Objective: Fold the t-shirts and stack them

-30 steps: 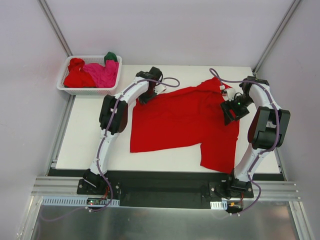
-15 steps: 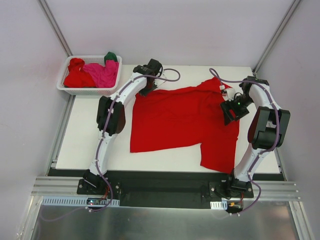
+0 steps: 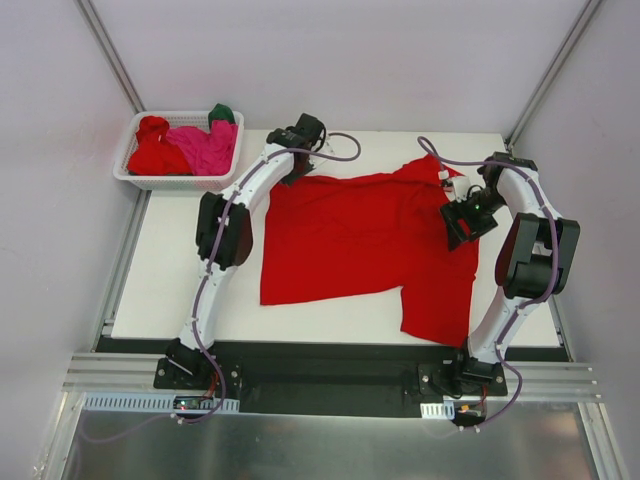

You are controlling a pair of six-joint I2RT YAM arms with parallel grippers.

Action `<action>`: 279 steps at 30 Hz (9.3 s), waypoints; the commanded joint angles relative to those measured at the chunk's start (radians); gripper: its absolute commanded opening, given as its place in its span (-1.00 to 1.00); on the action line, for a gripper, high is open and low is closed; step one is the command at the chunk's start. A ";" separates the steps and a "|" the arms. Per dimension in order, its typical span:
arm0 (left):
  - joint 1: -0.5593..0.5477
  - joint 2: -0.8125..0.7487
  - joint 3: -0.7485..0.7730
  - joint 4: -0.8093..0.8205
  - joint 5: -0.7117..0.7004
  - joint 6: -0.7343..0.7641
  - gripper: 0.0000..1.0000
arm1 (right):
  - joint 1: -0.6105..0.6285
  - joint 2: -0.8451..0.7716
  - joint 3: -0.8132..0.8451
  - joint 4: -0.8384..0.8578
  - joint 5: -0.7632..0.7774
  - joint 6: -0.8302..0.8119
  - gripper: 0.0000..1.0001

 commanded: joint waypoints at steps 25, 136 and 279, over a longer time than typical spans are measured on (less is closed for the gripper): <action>0.048 0.115 0.082 0.089 -0.144 0.067 0.99 | 0.013 -0.050 0.006 -0.038 -0.034 -0.009 0.61; 0.053 0.158 -0.026 0.833 -0.342 0.709 -1.00 | 0.005 -0.114 -0.051 -0.035 -0.031 -0.023 0.62; 0.059 0.173 -0.010 0.075 0.091 0.217 0.68 | 0.221 0.439 0.438 0.319 0.273 -0.394 0.87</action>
